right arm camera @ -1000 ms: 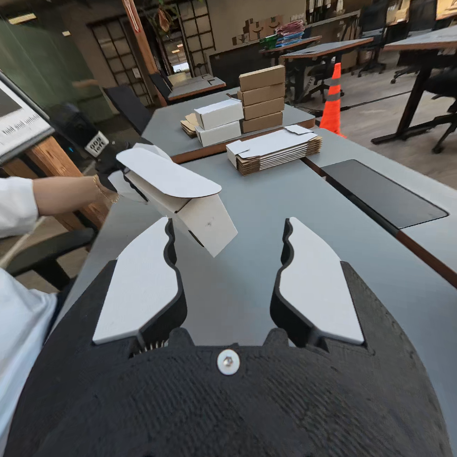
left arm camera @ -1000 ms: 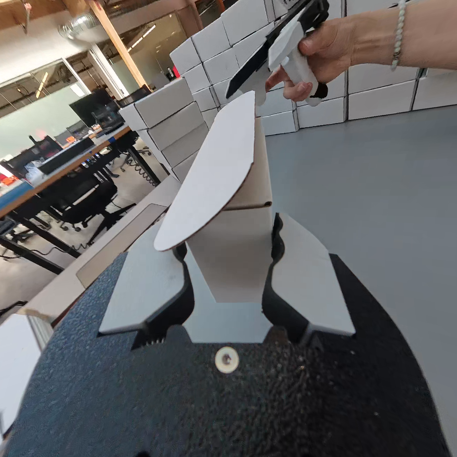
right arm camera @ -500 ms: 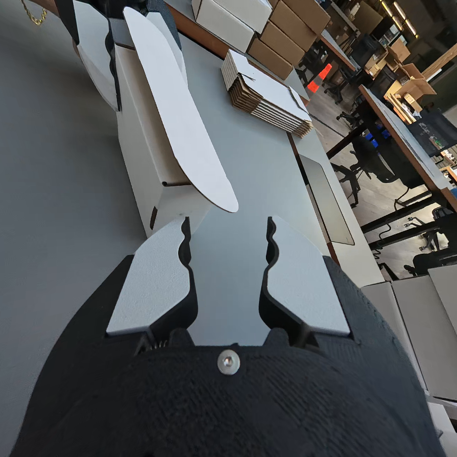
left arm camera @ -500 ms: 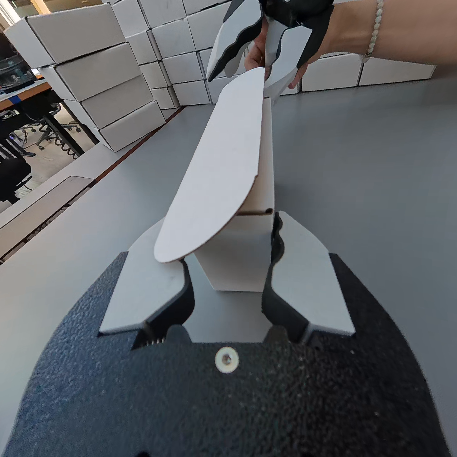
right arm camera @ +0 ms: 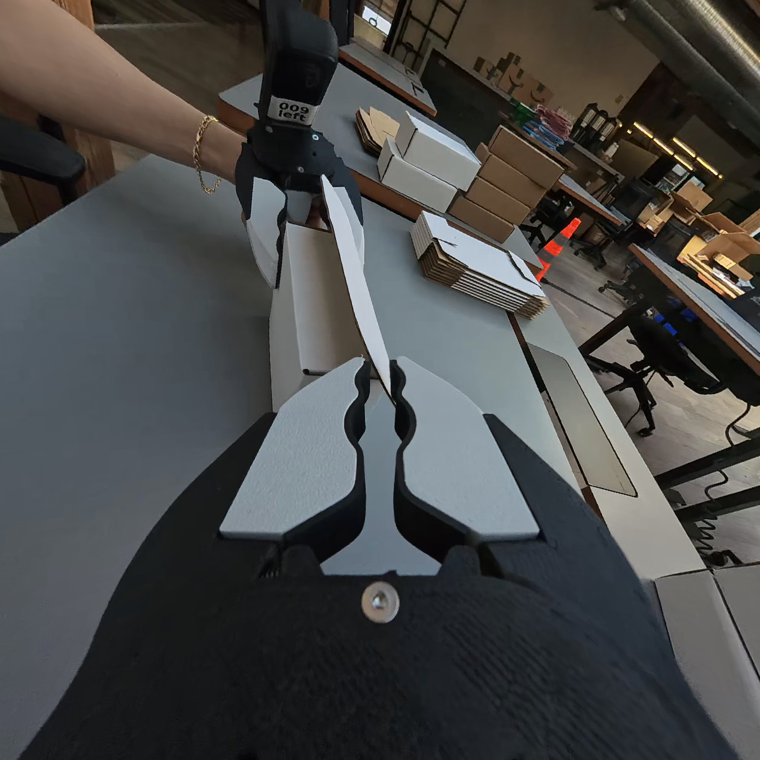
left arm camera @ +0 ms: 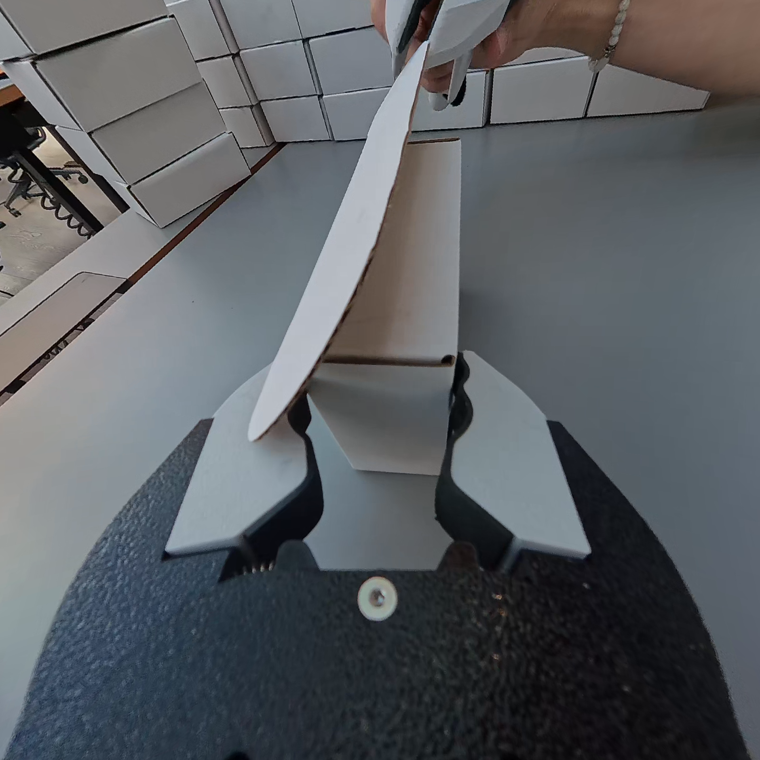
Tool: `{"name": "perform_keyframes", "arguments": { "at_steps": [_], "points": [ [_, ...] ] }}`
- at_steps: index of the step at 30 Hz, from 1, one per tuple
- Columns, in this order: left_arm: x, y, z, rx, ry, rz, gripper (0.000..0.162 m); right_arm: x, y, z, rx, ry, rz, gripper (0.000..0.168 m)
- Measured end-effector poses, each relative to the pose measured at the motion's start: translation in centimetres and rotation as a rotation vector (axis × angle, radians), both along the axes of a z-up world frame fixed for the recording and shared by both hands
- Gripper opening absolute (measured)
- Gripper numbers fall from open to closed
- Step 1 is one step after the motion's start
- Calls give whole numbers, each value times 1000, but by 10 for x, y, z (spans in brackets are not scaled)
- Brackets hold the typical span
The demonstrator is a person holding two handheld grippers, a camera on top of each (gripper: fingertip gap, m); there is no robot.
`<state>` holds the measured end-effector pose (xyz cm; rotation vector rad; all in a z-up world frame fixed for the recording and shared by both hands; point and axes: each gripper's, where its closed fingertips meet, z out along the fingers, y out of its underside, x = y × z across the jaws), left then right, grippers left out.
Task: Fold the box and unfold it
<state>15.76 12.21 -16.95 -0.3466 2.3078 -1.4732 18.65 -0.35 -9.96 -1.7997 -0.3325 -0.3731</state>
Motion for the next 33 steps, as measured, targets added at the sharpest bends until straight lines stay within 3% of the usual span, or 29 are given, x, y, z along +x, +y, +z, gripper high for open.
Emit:
{"name": "perform_keyframes", "arguments": {
  "at_steps": [5, 8, 23, 33],
  "points": [
    [1, 0, 0, -10, 11, 0, 67, 2, 0, -2, -26, 23, 4, 3],
    [1, 1, -1, -6, 15, -1, 67, 9, 1, -1, -18, -7, -26, 12],
    [2, 1, -1, -8, 26, -10, 67, 14, 1, -2, -10, 4, -6, 20],
    [2, 1, -1, -8, 34, -7, 67, 12, 3, -2, -9, 36, -1, 3]
  ]
}}
